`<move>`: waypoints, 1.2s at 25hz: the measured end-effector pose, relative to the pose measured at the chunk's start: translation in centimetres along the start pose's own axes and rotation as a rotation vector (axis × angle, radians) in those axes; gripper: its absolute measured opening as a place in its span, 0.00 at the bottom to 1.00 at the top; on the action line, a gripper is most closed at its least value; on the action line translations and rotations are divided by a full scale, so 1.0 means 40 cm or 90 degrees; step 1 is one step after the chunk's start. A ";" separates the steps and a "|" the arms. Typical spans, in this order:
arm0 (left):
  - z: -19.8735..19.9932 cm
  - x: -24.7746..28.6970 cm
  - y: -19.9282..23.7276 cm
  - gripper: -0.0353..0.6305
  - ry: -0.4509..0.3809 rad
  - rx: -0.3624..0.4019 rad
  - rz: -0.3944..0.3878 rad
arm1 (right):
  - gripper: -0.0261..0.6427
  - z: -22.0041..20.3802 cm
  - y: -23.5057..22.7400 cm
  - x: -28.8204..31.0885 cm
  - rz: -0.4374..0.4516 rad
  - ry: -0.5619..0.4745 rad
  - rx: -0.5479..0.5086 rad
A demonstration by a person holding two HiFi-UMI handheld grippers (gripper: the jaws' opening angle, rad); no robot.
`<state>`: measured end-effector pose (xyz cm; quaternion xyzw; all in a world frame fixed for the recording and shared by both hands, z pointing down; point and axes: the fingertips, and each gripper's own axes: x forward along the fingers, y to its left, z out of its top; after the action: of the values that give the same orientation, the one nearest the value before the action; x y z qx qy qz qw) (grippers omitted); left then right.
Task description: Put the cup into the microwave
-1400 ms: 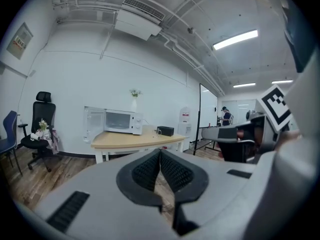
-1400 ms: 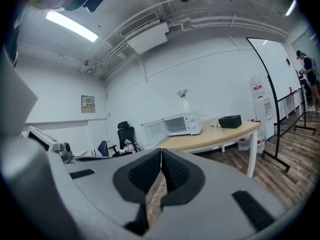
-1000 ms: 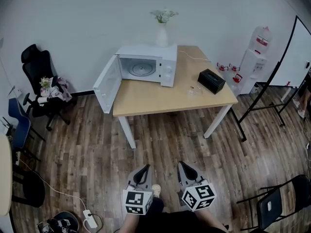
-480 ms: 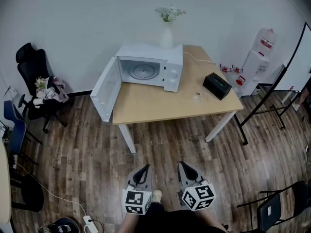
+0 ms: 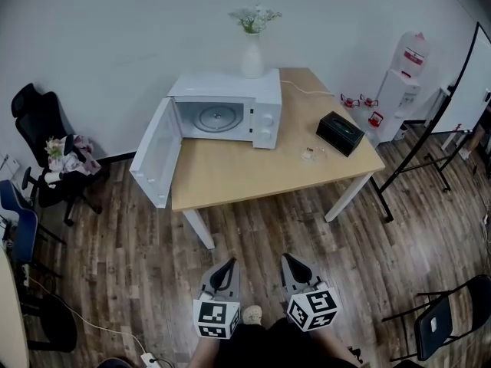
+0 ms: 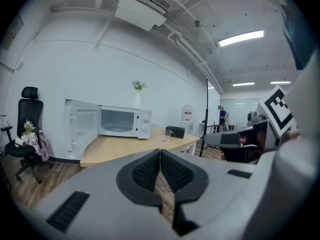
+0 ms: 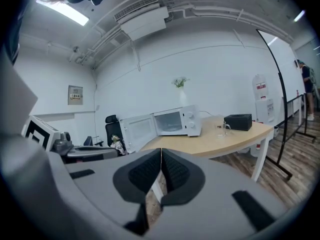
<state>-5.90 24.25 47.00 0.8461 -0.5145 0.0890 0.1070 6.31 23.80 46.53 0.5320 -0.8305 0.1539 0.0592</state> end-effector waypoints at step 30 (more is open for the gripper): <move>-0.012 0.111 0.114 0.06 0.036 -0.024 0.037 | 0.03 -0.016 -0.013 0.194 0.035 0.054 0.035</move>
<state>-7.95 18.58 49.04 0.8259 -0.5371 0.1060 0.1350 3.43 17.09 49.28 0.5034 -0.8370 0.2008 0.0755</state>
